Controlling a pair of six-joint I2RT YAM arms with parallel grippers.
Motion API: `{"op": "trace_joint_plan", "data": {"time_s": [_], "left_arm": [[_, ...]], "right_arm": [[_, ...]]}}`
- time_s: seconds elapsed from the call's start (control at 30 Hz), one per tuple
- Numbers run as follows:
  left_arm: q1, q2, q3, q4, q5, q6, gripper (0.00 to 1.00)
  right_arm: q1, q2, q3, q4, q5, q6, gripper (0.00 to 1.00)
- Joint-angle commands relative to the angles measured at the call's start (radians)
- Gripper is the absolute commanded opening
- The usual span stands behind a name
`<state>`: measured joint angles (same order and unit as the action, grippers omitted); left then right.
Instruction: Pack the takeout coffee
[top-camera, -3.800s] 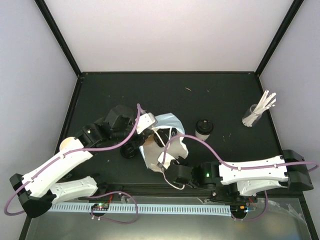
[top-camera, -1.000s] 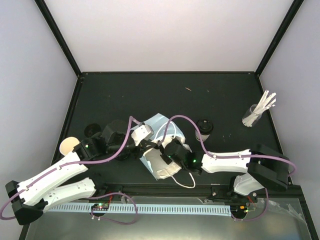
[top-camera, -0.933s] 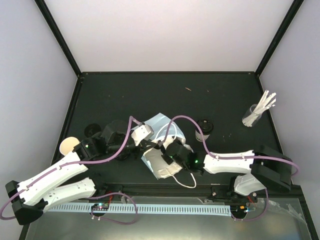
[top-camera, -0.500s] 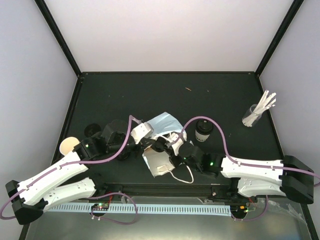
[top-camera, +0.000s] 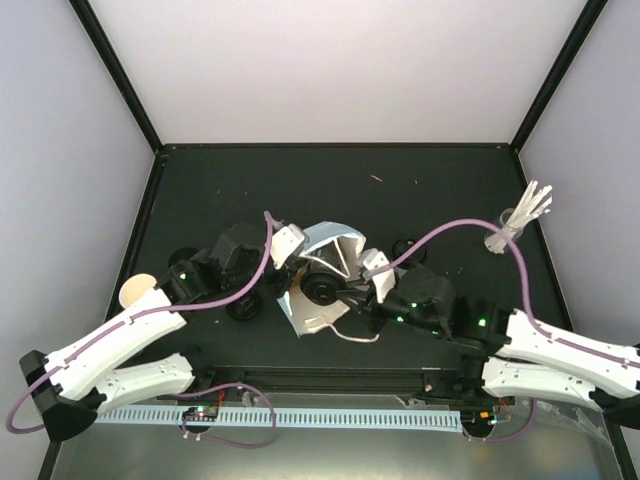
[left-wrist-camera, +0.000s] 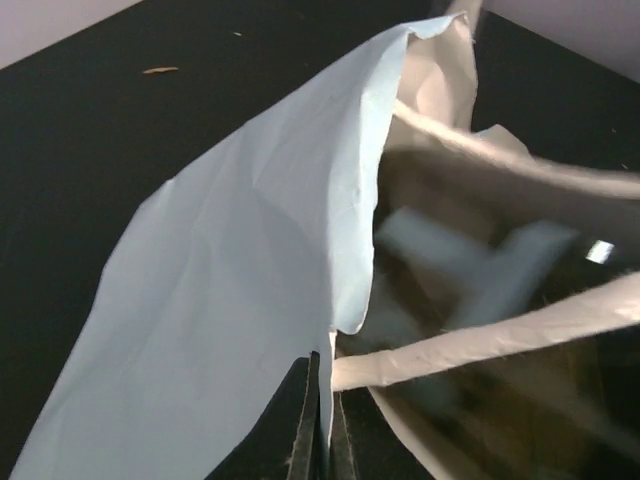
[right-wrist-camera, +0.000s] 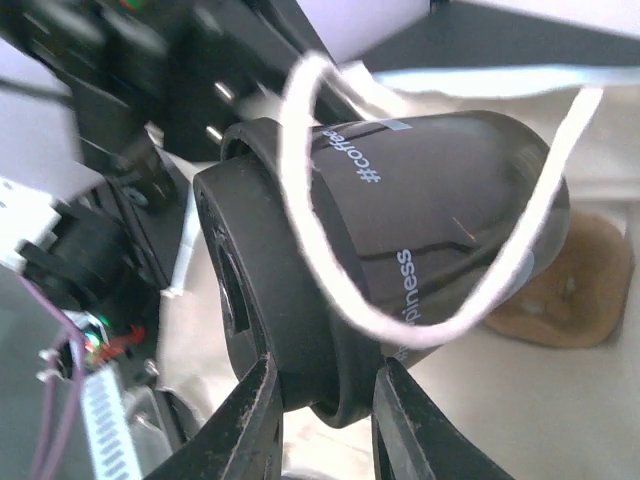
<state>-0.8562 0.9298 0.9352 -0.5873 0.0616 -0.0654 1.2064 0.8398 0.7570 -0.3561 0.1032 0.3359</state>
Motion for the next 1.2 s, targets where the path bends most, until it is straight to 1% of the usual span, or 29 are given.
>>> {"op": "trace_joint_plan", "data": {"time_s": [0.0,0.13,0.27,0.33,0.43,0.6,0.7,0.8,0.97,1.1,1.17], "left_arm": [[0.044,0.05,0.109,-0.021,-0.021,-0.005,0.02],[0.118,0.107,0.174,-0.041,0.007,-0.029,0.02],[0.241,0.183,0.247,-0.065,0.054,-0.091,0.01],[0.315,0.232,0.276,-0.079,0.097,-0.121,0.02],[0.405,0.291,0.292,-0.069,0.181,-0.146,0.02],[0.494,0.345,0.294,-0.048,0.273,-0.168,0.02],[0.515,0.375,0.291,-0.033,0.277,-0.177,0.02],[0.529,0.374,0.29,-0.028,0.281,-0.177,0.02],[0.538,0.362,0.281,-0.034,0.29,-0.169,0.02],[0.543,0.357,0.263,-0.04,0.289,-0.163,0.02],[0.547,0.357,0.252,-0.039,0.288,-0.16,0.02]], "right_arm": [[0.0,-0.039,0.183,-0.155,-0.006,0.035,0.21],[-0.001,-0.033,0.34,-0.266,0.018,0.088,0.21],[-0.01,0.007,0.492,-0.461,0.049,0.201,0.21],[-0.017,0.012,0.539,-0.535,0.028,0.256,0.21],[-0.024,-0.015,0.544,-0.543,-0.07,0.338,0.21],[-0.029,-0.047,0.437,-0.486,-0.298,0.465,0.2],[-0.03,-0.069,0.282,-0.376,-0.429,0.544,0.2],[-0.036,-0.07,0.115,-0.238,-0.5,0.61,0.2],[-0.135,-0.037,-0.129,0.022,-0.61,0.695,0.2],[-0.226,0.022,-0.224,0.154,-0.687,0.735,0.2],[-0.254,0.052,-0.243,0.163,-0.709,0.728,0.2]]}}
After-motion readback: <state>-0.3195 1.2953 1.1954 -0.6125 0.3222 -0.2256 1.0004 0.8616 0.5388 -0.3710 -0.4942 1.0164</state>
